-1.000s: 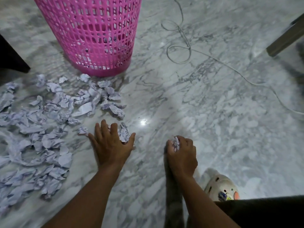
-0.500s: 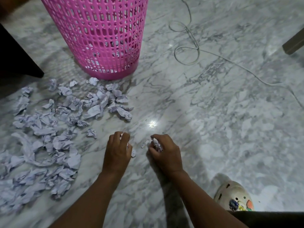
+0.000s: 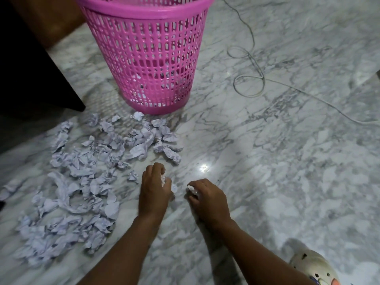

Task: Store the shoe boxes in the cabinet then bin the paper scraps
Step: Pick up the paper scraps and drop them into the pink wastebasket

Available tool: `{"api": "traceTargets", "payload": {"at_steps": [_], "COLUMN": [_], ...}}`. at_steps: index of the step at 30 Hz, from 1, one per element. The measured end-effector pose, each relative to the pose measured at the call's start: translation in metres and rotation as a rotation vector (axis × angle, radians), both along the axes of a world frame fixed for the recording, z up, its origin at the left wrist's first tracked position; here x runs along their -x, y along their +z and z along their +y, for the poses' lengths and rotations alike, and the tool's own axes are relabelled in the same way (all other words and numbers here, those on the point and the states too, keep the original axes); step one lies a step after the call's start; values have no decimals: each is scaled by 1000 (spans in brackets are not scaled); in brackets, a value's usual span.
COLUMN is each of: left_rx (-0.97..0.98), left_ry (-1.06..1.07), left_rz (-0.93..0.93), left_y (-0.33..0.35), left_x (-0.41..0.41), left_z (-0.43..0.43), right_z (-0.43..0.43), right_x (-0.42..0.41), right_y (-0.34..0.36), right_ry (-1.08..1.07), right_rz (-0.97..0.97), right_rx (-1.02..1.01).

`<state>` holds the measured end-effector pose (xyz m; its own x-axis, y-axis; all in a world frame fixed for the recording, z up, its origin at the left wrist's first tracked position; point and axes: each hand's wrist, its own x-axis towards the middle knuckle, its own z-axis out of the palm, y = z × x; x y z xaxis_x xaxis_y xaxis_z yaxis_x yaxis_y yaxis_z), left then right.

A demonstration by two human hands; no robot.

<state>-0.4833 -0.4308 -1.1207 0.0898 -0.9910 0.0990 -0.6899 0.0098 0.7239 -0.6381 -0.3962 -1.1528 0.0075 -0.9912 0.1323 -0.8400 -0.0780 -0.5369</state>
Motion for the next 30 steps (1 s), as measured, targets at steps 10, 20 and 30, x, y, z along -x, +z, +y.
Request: {"api": "traceTargets", "payload": {"at_steps": [10, 20, 30], "left_rx": [113, 432, 82], "left_ry": [342, 451, 205], "left_rz": [640, 824, 229], "left_y": [153, 335, 291], "left_x": [13, -25, -34], "left_z": [-99, -229, -313], "right_z": [-100, -272, -373], "right_x": [-28, -59, -48], "right_y": [153, 364, 326], "right_ry": [-345, -119, 114], "right_rz": [-828, -767, -473], "right_rx": [148, 380, -16]}}
